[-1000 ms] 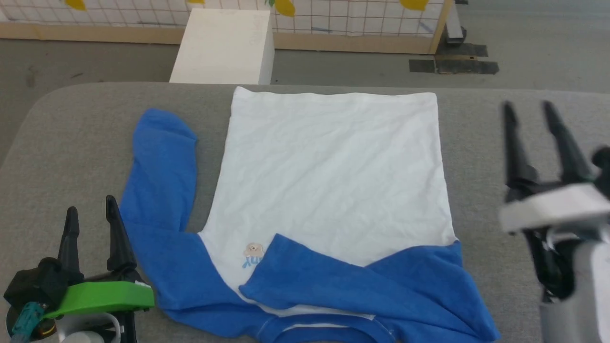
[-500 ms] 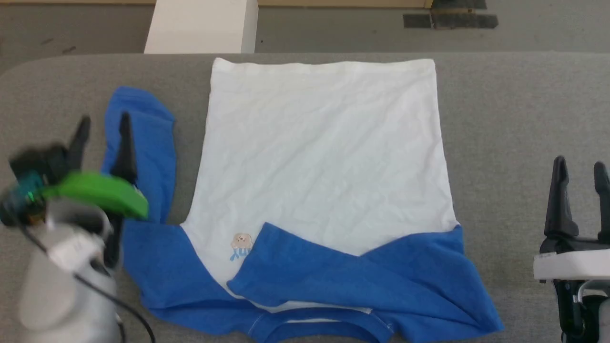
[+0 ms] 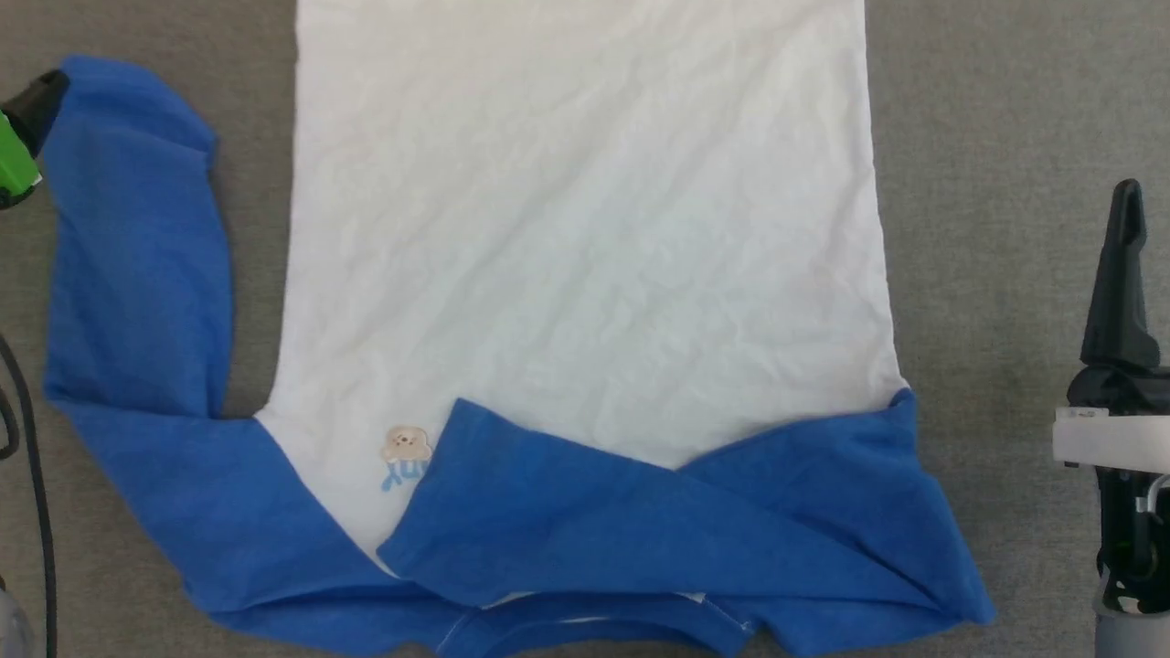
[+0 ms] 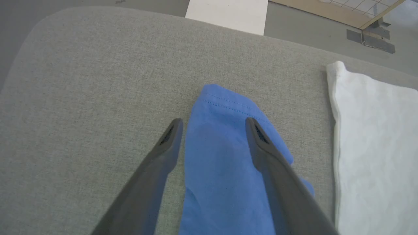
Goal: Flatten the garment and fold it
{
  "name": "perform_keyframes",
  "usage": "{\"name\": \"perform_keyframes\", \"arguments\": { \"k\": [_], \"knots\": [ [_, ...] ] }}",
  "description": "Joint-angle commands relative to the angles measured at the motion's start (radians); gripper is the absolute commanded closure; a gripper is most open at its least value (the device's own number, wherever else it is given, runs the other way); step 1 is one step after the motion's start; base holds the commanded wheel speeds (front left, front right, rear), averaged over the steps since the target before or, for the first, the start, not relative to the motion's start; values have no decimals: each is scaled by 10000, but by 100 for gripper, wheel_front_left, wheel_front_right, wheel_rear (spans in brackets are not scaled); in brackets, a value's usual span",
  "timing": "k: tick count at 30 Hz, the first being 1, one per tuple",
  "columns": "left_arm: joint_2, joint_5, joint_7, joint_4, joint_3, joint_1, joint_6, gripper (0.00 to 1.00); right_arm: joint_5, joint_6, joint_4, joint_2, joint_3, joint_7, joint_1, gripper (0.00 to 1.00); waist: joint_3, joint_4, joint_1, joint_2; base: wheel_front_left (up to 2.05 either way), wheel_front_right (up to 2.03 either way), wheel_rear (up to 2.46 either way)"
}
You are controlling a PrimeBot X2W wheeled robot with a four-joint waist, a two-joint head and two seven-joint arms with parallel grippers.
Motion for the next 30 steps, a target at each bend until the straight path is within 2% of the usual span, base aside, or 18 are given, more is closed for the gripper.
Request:
{"name": "perform_keyframes", "arguments": {
  "k": [1,6,10,11,12,15,19,24,27,30],
  "knots": [
    [117,-112,160,-91,73,-167,91,0,49,-15,-133,2,-30,-38,-107,0,1103,-411,-1,0,0,0,0],
    [450,14,1099,-247,-60,21,402,0,93,-15,-387,2,-106,-58,-111,0,1512,-410,-1,0,0,0,0],
    [369,-178,1799,-17,-48,383,634,0,73,-15,-467,2,-95,-61,-157,0,1589,-367,-1,0,0,0,0],
    [294,-337,1860,0,46,446,651,65,65,-15,-477,3,-99,-55,-164,0,1586,-341,-1,0,0,0,0],
    [202,-523,1846,-2,180,528,668,100,55,-15,-478,3,-103,-48,-177,0,1569,-310,-1,0,0,0,0],
    [-7,-1038,1260,-81,758,692,706,100,48,-15,-420,3,-80,-62,-219,0,1401,-238,-1,0,0,0,0],
    [-655,-2847,-335,-115,2893,585,873,100,108,-15,-229,3,-72,-158,-266,0,922,-178,-1,0,0,0,0],
    [-415,-3487,-2322,-210,4710,1186,717,100,227,-15,149,3,-164,-261,-111,0,84,1,-1,0,0,0,0],
    [-123,-3357,-3305,-156,5402,1832,663,100,316,-15,398,3,-182,-310,72,0,-438,136,-1,0,0,0,0],
    [-96,-3216,-4061,-195,5756,2362,540,100,374,-15,624,3,-251,-357,283,0,-947,339,-1,0,0,0,0]
  ]
}}
